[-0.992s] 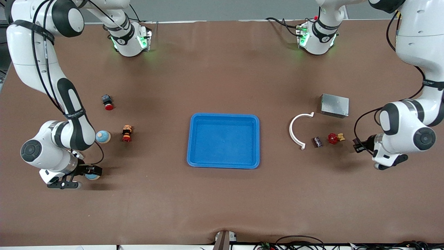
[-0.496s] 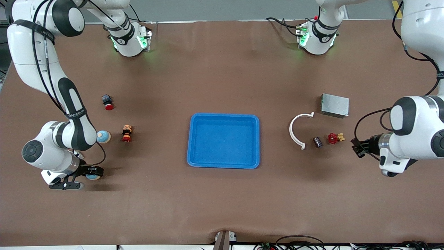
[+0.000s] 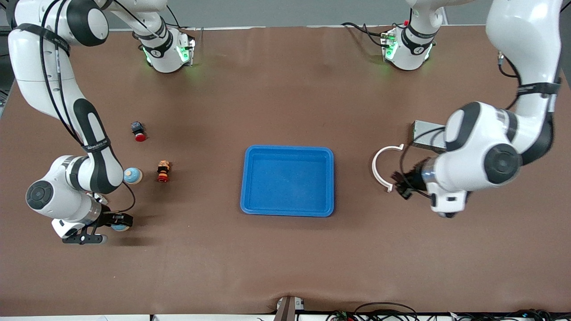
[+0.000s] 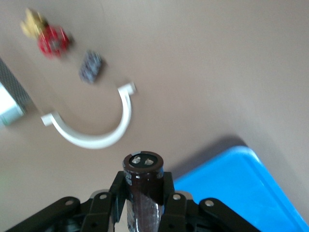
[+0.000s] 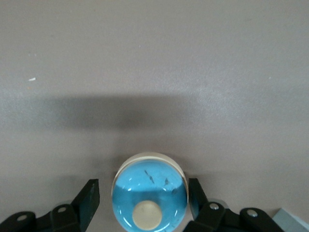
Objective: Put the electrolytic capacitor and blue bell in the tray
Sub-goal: 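Carry the black capacitor over the blue tray with the left gripper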
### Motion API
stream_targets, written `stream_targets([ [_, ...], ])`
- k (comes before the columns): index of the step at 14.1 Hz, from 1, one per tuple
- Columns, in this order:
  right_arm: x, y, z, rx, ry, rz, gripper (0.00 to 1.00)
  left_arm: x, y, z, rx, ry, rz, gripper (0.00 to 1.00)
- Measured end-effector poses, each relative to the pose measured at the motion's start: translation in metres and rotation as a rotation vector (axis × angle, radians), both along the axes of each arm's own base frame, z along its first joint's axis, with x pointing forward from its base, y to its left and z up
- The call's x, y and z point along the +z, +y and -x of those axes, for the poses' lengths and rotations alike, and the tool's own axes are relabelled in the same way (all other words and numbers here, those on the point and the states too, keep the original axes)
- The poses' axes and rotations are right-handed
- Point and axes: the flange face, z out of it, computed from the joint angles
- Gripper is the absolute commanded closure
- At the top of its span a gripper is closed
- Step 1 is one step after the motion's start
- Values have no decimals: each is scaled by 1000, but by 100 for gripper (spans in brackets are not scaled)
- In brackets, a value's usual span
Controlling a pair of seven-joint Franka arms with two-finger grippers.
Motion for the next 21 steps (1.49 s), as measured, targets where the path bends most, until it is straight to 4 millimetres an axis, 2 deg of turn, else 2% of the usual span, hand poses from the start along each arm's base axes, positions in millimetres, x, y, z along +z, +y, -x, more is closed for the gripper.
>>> stream_targets([
  [2, -1, 0, 2, 0, 20, -2, 15, -5, -58, 20, 21, 9, -12, 100],
  [4, 0, -2, 2, -2, 21, -2, 15, -17, -104, 35, 54, 5, -12, 100],
  [7, 3, -3, 1, -4, 17, -1, 17, -51, -149, 53, 73, 6, -44, 100],
  [8, 4, -4, 0, -4, 16, -1, 24, -65, -162, 58, 81, 7, -52, 100],
  [9, 4, -4, 0, -4, 16, -1, 36, -79, -172, 61, 92, 4, -52, 100],
  [10, 5, -4, 0, -4, 15, -1, 55, -91, -180, 63, 103, -3, -50, 100],
  [11, 5, -4, 0, -4, 15, -1, 90, -100, -184, 63, 111, -8, -49, 100],
  [12, 5, -4, 0, -4, 16, -1, 100, -108, -186, 64, 116, -6, -51, 100],
  [16, 5, 1, 0, -1, 17, -7, 100, -131, -192, 69, 120, 8, -71, 100],
  [18, 10, 14, -3, -14, 8, -42, 100, -145, -200, 76, 131, 13, -92, 100],
  [20, 30, 38, -7, -33, 14, -81, 100, -158, -206, 85, 125, 28, -110, 100],
  [21, 49, 54, -8, -50, 22, -99, 100, -165, -207, 90, 118, 38, -117, 100],
])
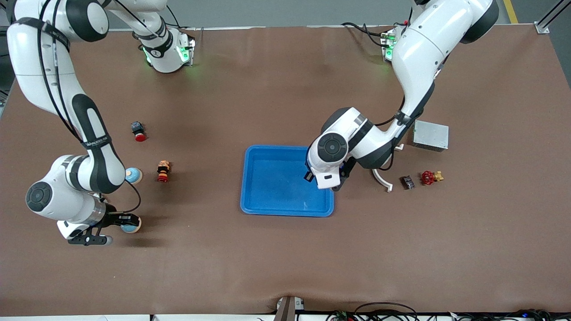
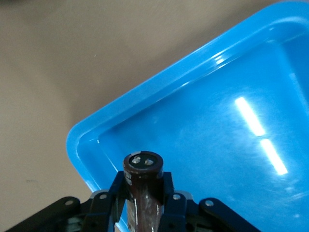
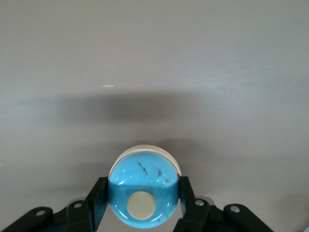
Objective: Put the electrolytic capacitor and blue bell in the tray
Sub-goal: 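Carry the black capacitor over the blue tray with the left gripper, then release the capacitor into the tray while the right gripper carries the bell over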
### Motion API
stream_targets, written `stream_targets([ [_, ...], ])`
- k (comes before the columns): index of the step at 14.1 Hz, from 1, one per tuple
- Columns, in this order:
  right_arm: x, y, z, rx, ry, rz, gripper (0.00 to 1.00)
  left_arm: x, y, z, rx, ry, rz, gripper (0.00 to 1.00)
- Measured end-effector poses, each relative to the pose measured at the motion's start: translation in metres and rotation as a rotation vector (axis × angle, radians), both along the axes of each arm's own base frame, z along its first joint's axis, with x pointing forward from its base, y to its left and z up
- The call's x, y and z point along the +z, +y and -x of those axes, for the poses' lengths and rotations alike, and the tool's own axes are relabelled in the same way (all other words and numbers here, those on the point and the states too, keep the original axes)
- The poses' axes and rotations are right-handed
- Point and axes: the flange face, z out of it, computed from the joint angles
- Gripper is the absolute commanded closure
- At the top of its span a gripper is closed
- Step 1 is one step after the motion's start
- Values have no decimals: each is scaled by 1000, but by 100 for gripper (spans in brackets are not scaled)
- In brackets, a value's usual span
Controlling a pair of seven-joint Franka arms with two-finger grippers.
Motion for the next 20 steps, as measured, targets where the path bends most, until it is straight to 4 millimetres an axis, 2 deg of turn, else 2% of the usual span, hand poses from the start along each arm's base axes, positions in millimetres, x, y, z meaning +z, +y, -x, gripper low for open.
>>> stream_targets([
  [2, 53, 40, 0, -27, 6, -21, 100, -10, 0, 7, -8, 8, -5, 100],
  [4, 106, 92, 9, -51, 15, -24, 100, -16, 1, 10, -19, 4, -16, 100],
  [6, 140, 145, 25, -94, 41, -22, 100, -22, 2, 13, -24, 8, -23, 100],
  [8, 151, 195, 41, -136, 52, -22, 100, -28, 4, 14, -25, 14, -28, 100],
  [13, 146, 297, 76, -204, 34, -22, 100, -42, 4, 14, -42, 2, -37, 100],
  [14, 145, 316, 84, -220, 28, -8, 100, -45, 4, 14, -45, 3, -39, 77],
  [15, 144, 334, 93, -239, 25, 3, 100, -46, 4, 14, -46, 4, -40, 63],
  [16, 142, 354, 103, -260, 26, 9, 100, -47, 4, 15, -47, 4, -40, 41],
  [17, 138, 374, 115, -281, 29, 9, 100, -47, 3, 15, -48, 4, -40, 12],
  [18, 130, 394, 129, -298, 31, 6, 100, -46, 2, 16, -49, 2, -38, 0],
  [20, 109, 426, 157, -321, 36, 1, 100, -44, 0, 15, -50, -4, -34, 0],
])
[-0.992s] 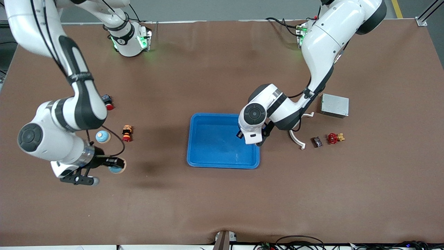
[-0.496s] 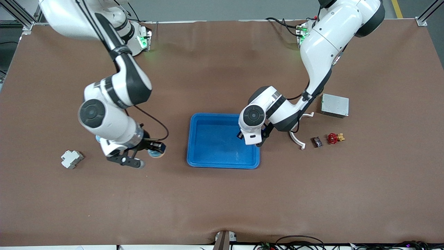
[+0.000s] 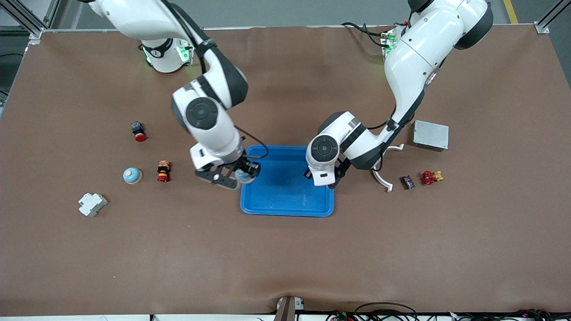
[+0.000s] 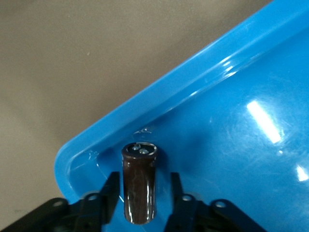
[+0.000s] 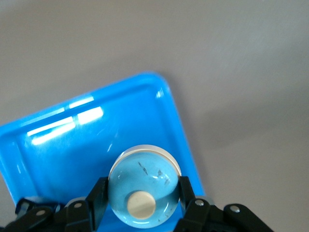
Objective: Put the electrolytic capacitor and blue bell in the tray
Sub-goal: 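Release the capacitor into the tray while the right gripper carries the bell over, then lower the bell into the tray while the left gripper returns to the capacitor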
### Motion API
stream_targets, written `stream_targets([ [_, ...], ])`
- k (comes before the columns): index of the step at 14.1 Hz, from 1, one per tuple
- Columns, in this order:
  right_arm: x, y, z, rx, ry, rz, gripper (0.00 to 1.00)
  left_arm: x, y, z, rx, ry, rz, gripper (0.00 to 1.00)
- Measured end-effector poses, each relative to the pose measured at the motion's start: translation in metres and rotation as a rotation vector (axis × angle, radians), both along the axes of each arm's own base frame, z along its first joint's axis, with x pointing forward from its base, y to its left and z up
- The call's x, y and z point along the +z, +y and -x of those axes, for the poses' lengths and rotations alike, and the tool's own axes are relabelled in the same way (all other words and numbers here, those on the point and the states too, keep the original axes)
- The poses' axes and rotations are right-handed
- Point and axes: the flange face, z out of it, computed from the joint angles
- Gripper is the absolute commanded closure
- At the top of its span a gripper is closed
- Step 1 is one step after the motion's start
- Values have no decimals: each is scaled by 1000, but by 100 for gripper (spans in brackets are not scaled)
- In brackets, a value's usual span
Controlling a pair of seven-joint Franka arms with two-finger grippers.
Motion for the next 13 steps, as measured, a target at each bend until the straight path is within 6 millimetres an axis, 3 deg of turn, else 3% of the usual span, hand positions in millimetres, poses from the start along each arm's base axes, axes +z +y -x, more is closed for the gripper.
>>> stream_targets([
  [4, -41, 33, 44, -16, 26, 11, 100, 20, -1, -9, 5, -28, 7, 0],
  [7, -57, 48, 61, -26, 50, 27, 100, 63, 9, -24, -7, -59, -4, 0],
  [9, -67, 50, 63, -28, 61, 35, 100, 97, 27, -35, -36, -72, -19, 0],
  [13, -88, 45, 59, -29, 58, 46, 100, 156, 87, -54, -129, -52, -65, 0],
])
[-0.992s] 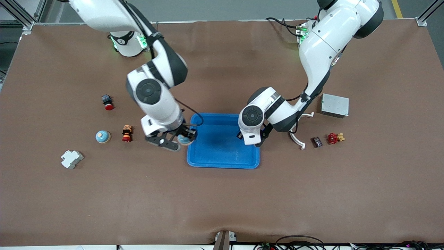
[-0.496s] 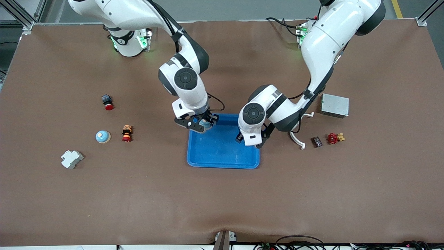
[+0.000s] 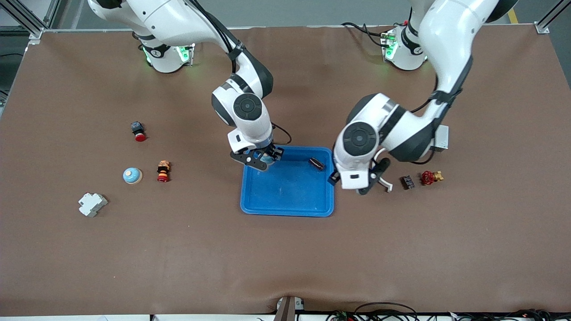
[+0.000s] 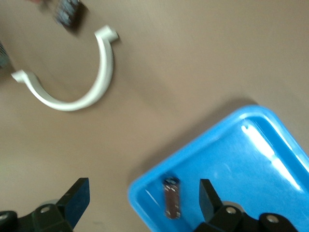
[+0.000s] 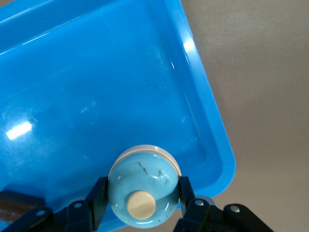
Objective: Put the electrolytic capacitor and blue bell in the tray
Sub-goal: 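Lower the bell into the tray while the left gripper returns to the capacitor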
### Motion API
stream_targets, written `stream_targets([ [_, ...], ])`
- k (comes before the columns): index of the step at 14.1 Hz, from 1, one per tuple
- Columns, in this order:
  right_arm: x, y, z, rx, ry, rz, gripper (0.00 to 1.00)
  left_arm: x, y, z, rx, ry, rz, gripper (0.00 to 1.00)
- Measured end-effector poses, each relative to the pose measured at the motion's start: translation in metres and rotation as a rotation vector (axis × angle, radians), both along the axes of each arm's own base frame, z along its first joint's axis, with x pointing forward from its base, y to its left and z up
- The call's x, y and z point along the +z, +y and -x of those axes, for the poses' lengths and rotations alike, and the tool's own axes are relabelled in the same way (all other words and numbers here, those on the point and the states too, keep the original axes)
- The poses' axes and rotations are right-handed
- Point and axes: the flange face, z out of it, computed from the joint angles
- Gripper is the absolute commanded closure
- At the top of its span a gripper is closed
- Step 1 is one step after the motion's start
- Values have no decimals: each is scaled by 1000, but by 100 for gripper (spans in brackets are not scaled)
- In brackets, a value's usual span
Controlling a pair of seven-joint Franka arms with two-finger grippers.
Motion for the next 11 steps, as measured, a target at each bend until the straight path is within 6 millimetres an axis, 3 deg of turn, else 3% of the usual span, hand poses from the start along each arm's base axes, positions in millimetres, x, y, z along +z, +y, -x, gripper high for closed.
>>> stream_targets([
  [2, -11, 1, -1, -5, -9, -11, 100, 15, 31, -10, -49, 15, -6, 0],
  [6, -40, 1, -1, -18, -19, -28, 100, 26, 96, -23, -123, 43, -4, 0],
  [11, -44, -1, -2, -14, -23, -19, 100, 35, 191, -20, -283, 97, 21, 0],
])
